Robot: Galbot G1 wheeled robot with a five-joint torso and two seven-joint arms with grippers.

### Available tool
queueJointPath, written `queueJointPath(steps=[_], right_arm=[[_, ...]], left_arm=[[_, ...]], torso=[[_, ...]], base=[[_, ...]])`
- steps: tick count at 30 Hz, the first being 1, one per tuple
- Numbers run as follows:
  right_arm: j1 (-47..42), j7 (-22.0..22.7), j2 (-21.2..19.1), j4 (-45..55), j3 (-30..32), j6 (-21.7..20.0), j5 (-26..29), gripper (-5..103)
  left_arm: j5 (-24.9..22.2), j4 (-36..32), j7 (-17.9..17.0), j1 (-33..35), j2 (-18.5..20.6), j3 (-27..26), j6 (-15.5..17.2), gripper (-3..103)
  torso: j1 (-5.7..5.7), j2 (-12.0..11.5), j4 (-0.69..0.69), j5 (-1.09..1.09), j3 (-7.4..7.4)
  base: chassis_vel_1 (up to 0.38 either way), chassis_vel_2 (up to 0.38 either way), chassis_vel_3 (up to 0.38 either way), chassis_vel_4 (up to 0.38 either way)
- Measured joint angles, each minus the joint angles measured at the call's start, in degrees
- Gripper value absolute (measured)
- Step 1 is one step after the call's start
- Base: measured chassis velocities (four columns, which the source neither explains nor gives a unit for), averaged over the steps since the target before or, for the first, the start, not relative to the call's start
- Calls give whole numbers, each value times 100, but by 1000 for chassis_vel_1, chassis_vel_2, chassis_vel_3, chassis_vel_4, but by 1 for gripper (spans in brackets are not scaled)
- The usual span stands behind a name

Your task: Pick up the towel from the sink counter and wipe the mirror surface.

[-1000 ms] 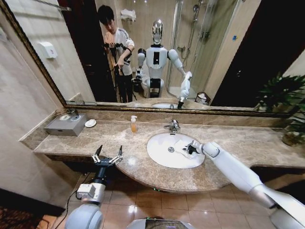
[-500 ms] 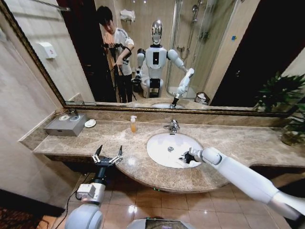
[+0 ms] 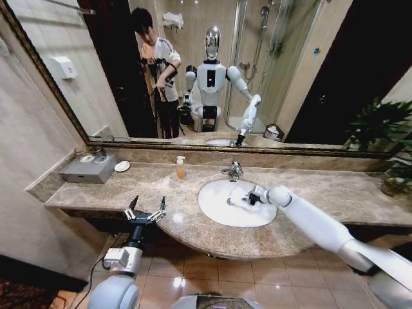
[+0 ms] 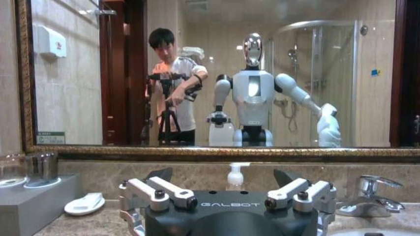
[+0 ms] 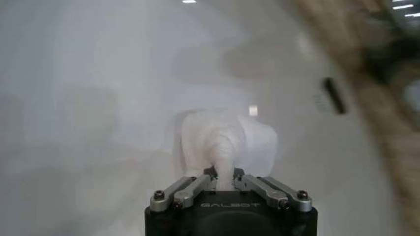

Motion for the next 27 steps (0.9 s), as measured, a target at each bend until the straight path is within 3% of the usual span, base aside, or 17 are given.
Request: queueJointPath(steps=[8, 14, 20, 27], right_arm=[[-139, -6, -483, 747, -311, -58, 398, 9], [30, -11, -243, 147, -67, 32, 150, 9], [215, -10, 293, -849, 384, 401, -507, 9], [0, -152, -85, -168, 139, 352, -323, 9]], left_arm=[[0, 0, 0, 0, 0, 0, 0, 100], [0, 0, 0, 0, 0, 0, 0, 100], [0, 0, 0, 0, 0, 0, 0, 100], [0, 0, 0, 0, 0, 0, 0, 100]], torso=[[-1, 0, 0, -2, -1], [0, 0, 2, -2, 0], [0, 0, 4, 1, 0], [0, 0, -2, -2, 0]], base=[[0, 0, 0, 0], [0, 0, 0, 0], [0, 0, 0, 0], [0, 0, 0, 0]])
